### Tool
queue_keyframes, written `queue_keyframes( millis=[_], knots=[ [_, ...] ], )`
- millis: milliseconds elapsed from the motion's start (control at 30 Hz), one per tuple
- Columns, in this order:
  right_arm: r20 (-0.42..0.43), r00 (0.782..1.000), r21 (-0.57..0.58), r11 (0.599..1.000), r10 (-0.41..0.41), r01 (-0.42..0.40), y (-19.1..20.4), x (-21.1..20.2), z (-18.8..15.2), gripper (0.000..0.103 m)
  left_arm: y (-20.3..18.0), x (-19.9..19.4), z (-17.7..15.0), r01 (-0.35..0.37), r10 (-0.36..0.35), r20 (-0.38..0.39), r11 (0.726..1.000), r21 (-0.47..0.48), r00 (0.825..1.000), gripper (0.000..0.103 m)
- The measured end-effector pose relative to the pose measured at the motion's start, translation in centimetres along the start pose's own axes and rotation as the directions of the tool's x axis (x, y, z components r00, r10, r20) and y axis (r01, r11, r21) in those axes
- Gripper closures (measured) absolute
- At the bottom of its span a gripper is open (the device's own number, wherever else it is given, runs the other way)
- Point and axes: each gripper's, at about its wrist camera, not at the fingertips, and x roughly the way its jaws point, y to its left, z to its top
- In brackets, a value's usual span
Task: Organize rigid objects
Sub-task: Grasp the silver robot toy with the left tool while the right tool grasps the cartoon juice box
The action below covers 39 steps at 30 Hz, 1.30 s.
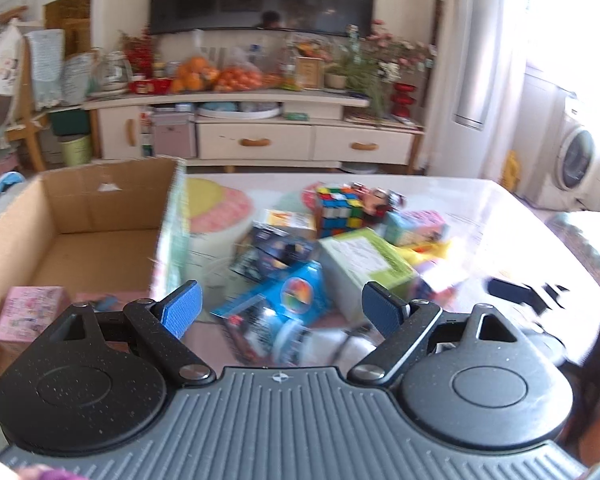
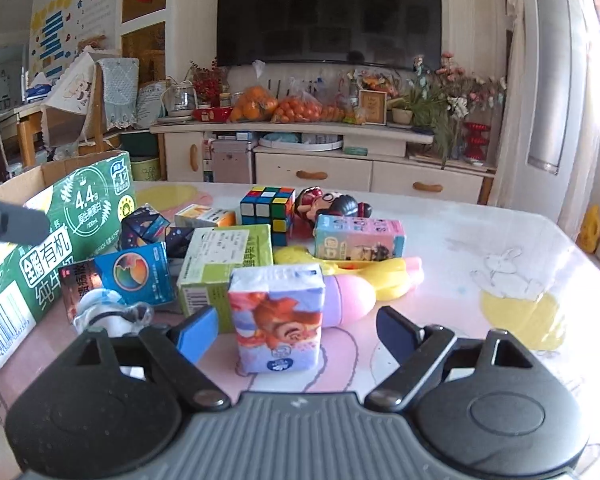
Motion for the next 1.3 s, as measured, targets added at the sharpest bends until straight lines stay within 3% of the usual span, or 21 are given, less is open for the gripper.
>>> queue_keyframes(
  millis=[133,433,800,1300],
  knots=[
    [-0.029,0.998,-0.018,0.999,0.051,-0.051,-0.1,1.1,-0.1,0.019,-0.3,0.2,-0.9,0.051,-0.050,-0.028,0.998,0.023,0.998,0.000],
    [-0.080,0.993,-0.038,0.995,0.087,-0.091,-0.9,2.3,-0.3,0.052,-1.1,1.6,-2.3,0.094,-0.089,-0.084,0.994,0.057,0.992,0.000],
    [-0.081,0.996,-0.063,0.997,0.040,-0.045,-2.5,1.7,0.0,0.052,-2.8,3.7,-4.2,0.049,-0.041,-0.132,0.997,0.064,0.990,0.000],
    [-0.107,0.992,-0.070,0.995,0.060,-0.068,-3.0,2.3,0.1,0.051,-3.6,7.3,-4.8,-0.018,0.027,-0.160,0.998,0.062,0.987,0.000]
  ],
)
